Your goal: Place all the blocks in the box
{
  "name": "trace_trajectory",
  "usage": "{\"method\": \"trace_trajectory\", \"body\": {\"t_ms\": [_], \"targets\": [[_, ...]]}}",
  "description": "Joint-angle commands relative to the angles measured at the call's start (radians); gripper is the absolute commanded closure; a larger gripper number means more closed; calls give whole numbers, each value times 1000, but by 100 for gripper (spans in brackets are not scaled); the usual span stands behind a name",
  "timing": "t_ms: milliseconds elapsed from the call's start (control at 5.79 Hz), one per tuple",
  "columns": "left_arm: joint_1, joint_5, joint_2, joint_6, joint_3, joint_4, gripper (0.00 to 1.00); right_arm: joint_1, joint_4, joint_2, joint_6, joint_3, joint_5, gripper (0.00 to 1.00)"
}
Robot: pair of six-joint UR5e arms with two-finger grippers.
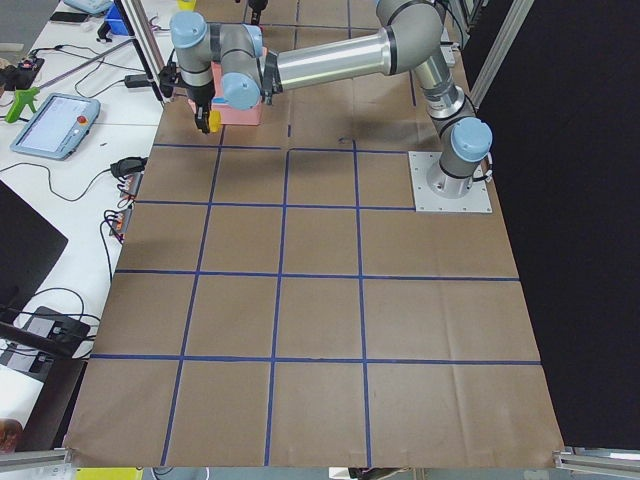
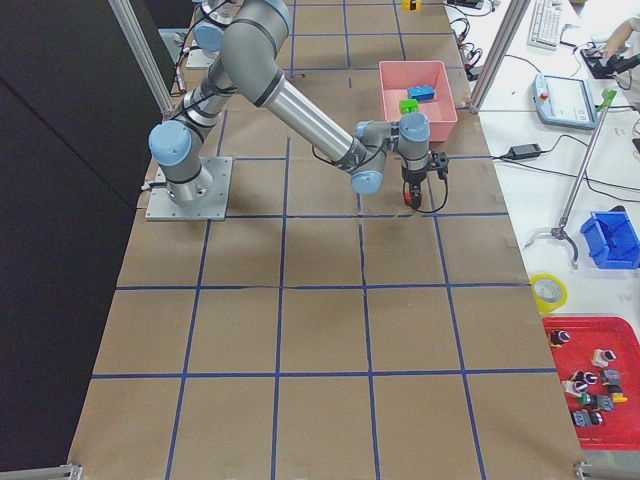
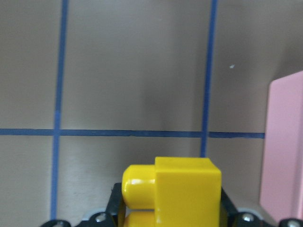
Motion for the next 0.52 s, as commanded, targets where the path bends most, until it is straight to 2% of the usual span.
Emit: {"method": "trace_trajectory", "body": {"t_ms": [0,345], "targets": [[-164,-3,-96,-153,102,6,71,-1,18,-14,-5,-9,3,92],[-241,11,-210,-215,132,103,71,-1,19,-33,-20,-15,1,96]]}}
